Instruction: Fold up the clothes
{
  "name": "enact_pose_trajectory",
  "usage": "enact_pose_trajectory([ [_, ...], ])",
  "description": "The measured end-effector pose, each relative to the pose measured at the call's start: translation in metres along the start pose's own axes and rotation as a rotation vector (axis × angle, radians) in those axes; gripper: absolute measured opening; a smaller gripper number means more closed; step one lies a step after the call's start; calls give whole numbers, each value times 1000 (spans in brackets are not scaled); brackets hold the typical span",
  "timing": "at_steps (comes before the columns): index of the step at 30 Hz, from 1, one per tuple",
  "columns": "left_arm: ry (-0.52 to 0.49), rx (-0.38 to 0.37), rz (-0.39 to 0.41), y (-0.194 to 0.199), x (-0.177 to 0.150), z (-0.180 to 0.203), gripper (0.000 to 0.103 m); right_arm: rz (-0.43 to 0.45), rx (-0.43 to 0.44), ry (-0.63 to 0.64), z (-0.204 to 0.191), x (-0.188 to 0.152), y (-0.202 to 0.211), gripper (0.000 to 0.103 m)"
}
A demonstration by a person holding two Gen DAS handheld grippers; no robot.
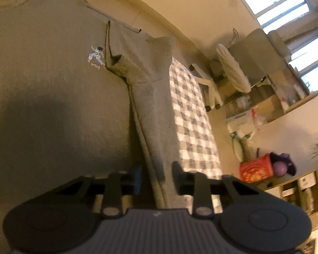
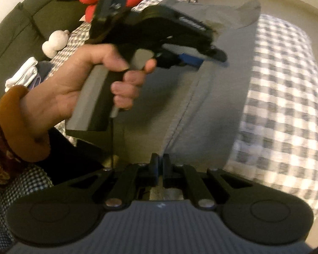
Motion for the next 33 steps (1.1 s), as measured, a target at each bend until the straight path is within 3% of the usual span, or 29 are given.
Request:
enact_pose_trajectory([
  [3,-43,86,-7,-2,0,2,25,-45,10,3,-5,1,-14,8],
  [4,-56,117,-8,-2,0,3,25,-62,16,2,-6,1,-19,14],
  [8,-90,198,9,7,7,0,25,-122,77,7,-13,0,-28,16],
  [9,-98,212,15,10,9,0,25,-114,73,5,-12,2,-28,17],
  [11,-100,213,41,21,14,-7,27,-98,66,2,-10,6,-27,33],
  [12,-100,220,57,25,17,-9,28,-85,65,-6,-9,11,-28,34],
  [22,-65,365,227,77,59,-49,49,22,43,-45,3,76,-54,35],
  [28,79,469,304,105,93,-113,53,78,29,-26,13,118,-70,40],
  [33,231,514,360,126,116,-168,53,146,42,-81,33,146,-91,41],
])
Point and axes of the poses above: each gripper's, at about its wrist camera, not at the fingertips, and y roughly against the way its jaws point, z to its right, x to its top, the point moved 4 cm from there along -y, roughly the way its jaws point
